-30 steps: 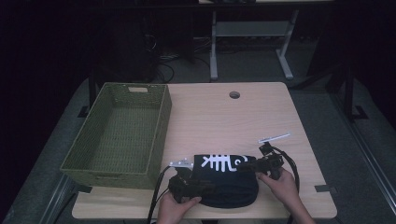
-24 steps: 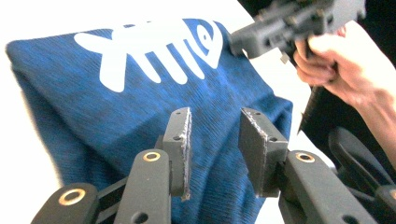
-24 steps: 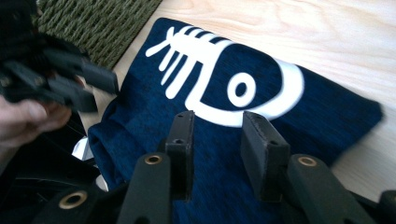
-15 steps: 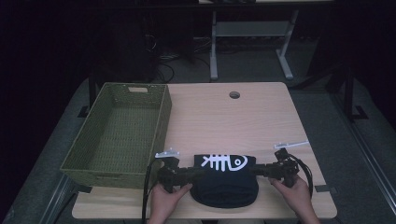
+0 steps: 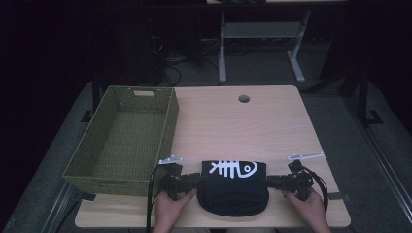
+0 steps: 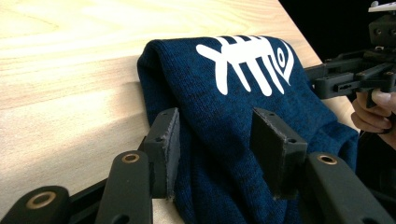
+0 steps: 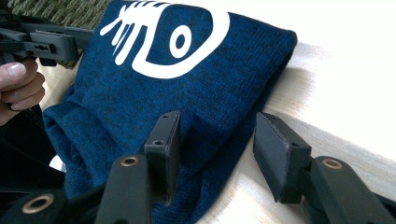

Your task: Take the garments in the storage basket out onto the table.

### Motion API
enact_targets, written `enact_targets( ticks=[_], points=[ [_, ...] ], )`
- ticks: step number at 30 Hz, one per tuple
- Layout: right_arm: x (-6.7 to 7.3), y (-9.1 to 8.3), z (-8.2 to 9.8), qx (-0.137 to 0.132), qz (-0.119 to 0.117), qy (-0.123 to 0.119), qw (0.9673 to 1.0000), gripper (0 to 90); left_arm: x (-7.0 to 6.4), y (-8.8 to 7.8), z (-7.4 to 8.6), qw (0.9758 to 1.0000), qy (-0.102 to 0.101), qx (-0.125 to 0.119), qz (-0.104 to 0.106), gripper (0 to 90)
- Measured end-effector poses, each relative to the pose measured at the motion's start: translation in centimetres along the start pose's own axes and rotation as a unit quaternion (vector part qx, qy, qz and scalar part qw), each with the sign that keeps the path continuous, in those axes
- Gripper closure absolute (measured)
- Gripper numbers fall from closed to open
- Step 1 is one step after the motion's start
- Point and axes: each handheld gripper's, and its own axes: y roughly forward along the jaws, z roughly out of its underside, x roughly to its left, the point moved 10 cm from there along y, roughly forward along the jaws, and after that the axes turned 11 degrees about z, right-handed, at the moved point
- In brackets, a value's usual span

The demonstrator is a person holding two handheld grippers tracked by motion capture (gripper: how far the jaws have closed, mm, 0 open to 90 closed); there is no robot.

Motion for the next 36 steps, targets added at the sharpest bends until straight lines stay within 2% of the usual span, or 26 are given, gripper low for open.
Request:
enact_targets(
  ticks=[13,16,21,26,29,30,34,35,36],
  points=[
    [-0.2,0.3,0.4,0.0,0.003,0.007,1.0,46.4,0.9,0.6,0.6,0.9995,-0.005,0.007,-0.032,39.6],
    [-0.2,0.3,0.5,0.003,0.005,0.007,1.0,46.1,0.9,1.0,1.0,0.9996,-0.015,0.009,-0.022,38.6],
    [-0.2,0.3,0.5,0.001,0.005,0.007,1.0,46.7,0.7,1.3,1.0,0.9996,-0.021,0.003,-0.016,41.2],
    [0.3,0.7,0.6,0.002,-0.008,0.005,1.0,50.8,0.4,1.8,1.2,0.9997,-0.024,0.007,-0.007,48.2],
    [0.5,0.8,0.7,0.004,-0.008,0.003,1.0,55.3,0.3,2.0,1.2,0.9997,-0.023,0.01,-0.004,54.1],
    [0.6,1.0,0.8,0.004,-0.012,0.003,0.9999,60.2,0.2,2.1,1.2,0.9998,-0.018,0.009,-0.002,56.4],
    [0.7,1.1,0.8,-0.001,-0.018,0.003,0.9998,69.7,0.1,2.3,1.2,0.9999,-0.012,0.009,0.001,64.4],
    [0.7,1.1,0.8,-0.001,-0.018,0.003,0.9998,69.7,0.1,2.3,1.2,0.9999,-0.012,0.009,0.001,66.5],
    [0.6,1.0,0.8,-0.002,-0.02,0.007,0.9998,74.5,0.1,2.3,1.1,0.9999,-0.008,0.008,0.002,68.3]
  ],
)
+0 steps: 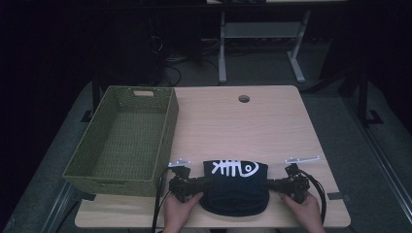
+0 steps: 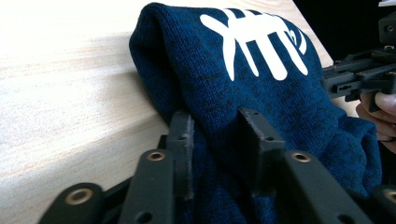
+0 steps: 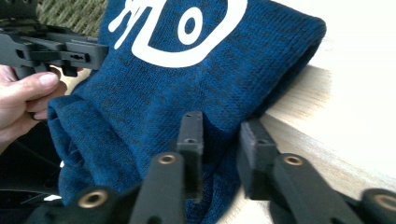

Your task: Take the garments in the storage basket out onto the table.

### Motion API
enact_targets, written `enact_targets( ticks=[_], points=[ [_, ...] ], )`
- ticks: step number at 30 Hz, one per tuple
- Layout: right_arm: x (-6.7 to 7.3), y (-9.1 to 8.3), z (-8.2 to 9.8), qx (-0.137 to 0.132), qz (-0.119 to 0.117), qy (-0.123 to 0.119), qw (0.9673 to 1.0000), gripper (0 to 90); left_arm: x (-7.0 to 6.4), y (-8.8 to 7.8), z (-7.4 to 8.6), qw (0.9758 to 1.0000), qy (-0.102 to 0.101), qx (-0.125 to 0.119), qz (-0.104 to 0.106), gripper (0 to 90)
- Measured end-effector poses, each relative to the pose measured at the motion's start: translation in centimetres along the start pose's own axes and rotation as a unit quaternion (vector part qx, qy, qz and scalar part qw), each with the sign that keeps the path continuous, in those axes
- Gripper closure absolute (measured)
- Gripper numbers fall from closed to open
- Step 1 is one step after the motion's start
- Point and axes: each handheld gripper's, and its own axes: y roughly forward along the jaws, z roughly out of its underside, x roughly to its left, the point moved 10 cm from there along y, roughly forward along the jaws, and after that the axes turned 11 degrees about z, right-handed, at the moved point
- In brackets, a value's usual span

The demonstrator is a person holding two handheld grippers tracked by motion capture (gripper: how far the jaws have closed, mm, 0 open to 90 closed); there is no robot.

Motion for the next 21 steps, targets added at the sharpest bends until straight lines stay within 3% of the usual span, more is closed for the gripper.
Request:
enact_targets(
  ticks=[7,21],
  points=[
    [-0.3,-0.7,-0.1,-0.006,-0.005,0.004,1.0,79.3,-0.3,0.4,-0.1,1.0,0.004,0.001,0.005,72.1],
    [-0.5,-2.0,-0.7,-0.017,-0.005,0.001,0.9998,80.4,-1.6,0.6,-1.2,0.9997,0.02,-0.001,0.014,74.4]
  ],
)
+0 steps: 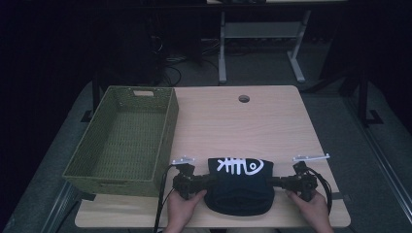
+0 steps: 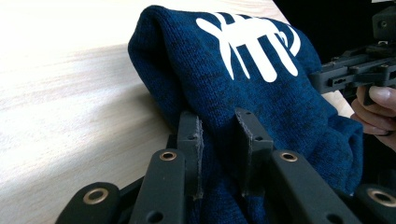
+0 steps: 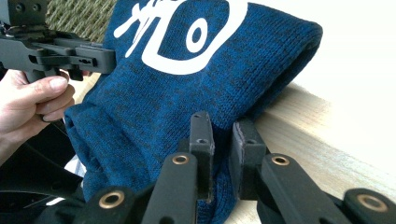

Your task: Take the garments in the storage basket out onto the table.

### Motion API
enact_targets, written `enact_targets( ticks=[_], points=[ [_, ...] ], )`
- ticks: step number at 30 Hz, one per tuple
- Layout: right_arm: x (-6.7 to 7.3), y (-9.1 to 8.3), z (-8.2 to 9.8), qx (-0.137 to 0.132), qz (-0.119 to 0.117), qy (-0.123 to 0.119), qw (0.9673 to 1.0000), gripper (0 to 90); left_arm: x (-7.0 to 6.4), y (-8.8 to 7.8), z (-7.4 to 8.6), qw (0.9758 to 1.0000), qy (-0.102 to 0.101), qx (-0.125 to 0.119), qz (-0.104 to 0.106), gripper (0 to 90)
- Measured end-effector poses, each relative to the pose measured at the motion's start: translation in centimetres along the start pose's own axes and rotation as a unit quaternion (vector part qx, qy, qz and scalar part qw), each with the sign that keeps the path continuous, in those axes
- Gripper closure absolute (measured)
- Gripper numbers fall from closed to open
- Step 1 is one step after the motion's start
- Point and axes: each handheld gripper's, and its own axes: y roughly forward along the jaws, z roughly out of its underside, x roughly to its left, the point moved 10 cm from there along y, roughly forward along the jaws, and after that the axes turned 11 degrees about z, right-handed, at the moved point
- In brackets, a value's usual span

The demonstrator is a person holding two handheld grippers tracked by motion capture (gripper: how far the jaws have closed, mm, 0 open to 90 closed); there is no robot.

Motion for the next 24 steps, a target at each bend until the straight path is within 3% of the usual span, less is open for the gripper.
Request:
enact_targets(
  ticks=[10,24],
  points=[
    [0.4,-0.7,-1.0,-0.008,-0.002,-0.003,1.0,80.5,-1.3,-0.8,-1.6,0.9998,0.011,-0.01,0.01,75.1],
    [2.2,-1.9,-3.8,-0.024,-0.006,-0.015,0.9996,80.6,-3.1,-3.3,-4.8,0.9989,0.027,-0.03,0.026,74.9]
  ],
)
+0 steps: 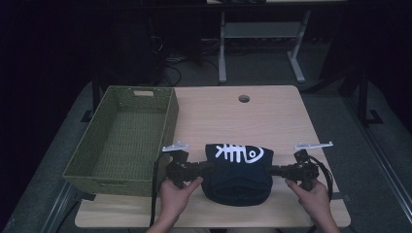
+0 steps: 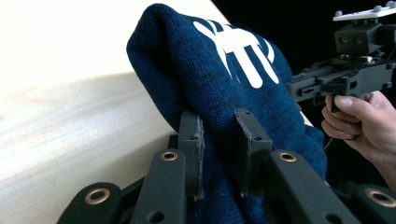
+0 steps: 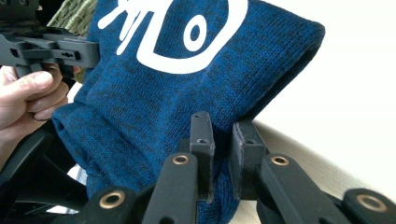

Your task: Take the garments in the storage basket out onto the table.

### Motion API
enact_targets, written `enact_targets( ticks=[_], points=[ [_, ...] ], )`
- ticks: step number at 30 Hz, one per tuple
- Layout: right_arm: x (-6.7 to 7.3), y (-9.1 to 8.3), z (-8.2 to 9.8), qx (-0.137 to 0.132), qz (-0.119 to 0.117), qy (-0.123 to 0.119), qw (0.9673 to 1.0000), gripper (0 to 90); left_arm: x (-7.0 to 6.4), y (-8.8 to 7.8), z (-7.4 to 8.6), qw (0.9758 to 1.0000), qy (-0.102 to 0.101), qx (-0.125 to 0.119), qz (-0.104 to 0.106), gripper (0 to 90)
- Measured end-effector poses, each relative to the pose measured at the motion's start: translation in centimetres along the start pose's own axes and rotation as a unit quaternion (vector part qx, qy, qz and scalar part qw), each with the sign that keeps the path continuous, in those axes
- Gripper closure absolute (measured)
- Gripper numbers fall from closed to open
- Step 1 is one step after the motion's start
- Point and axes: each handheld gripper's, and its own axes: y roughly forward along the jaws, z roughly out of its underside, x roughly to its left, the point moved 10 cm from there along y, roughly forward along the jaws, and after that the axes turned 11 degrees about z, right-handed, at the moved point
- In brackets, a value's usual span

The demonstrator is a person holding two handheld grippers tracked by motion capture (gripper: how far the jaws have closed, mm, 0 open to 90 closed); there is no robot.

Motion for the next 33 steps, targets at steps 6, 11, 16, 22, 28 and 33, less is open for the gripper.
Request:
enact_targets(
  ticks=[6,11,16,22,28,33],
  points=[
    [1.0,-0.2,-1.3,-0.005,-0.003,-0.008,1.0,80.6,-0.4,-1.3,-1.3,1.0,0.006,-0.008,0.001,74.9],
    [2.3,-0.3,-2.6,-0.007,-0.004,-0.017,0.9998,80.6,-0.6,-2.7,-2.2,0.9999,0.008,-0.015,-0.001,74.9],
    [3.7,-0.2,-4.0,-0.006,-0.008,-0.026,0.9996,80.6,-0.5,-4.3,-3.1,0.9997,0.007,-0.024,-0.003,74.9],
    [5.6,0.1,-5.9,-0.004,-0.011,-0.041,0.9991,80.6,-0.5,-6.1,-4.2,0.9994,0.006,-0.034,-0.004,75.0],
    [7.6,0.7,-7.8,-0.003,-0.017,-0.051,0.9986,80.6,-0.3,-8.8,-5.8,0.9991,0.003,-0.041,-0.007,75.0],
    [9.0,1.3,-9.0,-0.002,-0.022,-0.059,0.998,80.6,0.0,-10.4,-6.6,0.9988,0.006,-0.047,-0.016,75.0]
  ],
)
